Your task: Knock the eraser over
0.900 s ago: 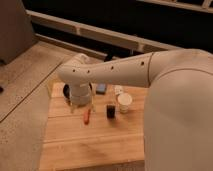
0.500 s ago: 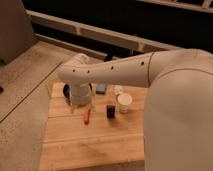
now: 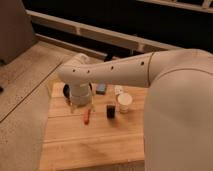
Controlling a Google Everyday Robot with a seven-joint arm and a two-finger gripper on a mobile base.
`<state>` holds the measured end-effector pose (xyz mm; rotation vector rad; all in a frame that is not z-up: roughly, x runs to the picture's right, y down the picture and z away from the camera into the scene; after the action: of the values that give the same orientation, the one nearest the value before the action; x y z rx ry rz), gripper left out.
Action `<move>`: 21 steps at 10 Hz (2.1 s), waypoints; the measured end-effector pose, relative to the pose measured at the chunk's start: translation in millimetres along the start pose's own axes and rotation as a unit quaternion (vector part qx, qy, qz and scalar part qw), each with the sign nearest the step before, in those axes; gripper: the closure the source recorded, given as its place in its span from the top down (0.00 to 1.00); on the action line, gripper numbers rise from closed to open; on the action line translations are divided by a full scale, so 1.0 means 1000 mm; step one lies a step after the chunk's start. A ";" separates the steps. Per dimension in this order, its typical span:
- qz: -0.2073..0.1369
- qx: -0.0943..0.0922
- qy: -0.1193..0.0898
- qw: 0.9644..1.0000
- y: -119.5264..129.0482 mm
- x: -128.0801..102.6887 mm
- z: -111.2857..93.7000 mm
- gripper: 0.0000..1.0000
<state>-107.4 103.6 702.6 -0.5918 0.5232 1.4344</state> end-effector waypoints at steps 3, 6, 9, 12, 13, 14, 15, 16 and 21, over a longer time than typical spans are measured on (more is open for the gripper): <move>0.000 0.000 0.000 1.000 0.000 0.000 0.000 0.65; 0.000 0.000 0.000 1.000 0.000 0.000 0.000 0.65; 0.000 0.000 0.000 1.000 0.000 0.000 0.000 0.65; 0.000 0.000 0.000 1.000 0.000 0.000 0.000 0.65; 0.000 0.000 0.000 1.000 0.000 0.000 0.000 0.65; 0.000 0.000 0.000 1.000 0.000 0.000 0.000 0.65; -0.001 0.001 0.000 1.000 0.000 0.000 0.000 0.65; 0.002 0.007 0.001 1.000 -0.003 0.003 0.004 0.65; 0.080 0.032 0.025 0.996 -0.039 0.030 0.047 0.65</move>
<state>-67.5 155.1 720.3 -0.5450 0.6650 1.5509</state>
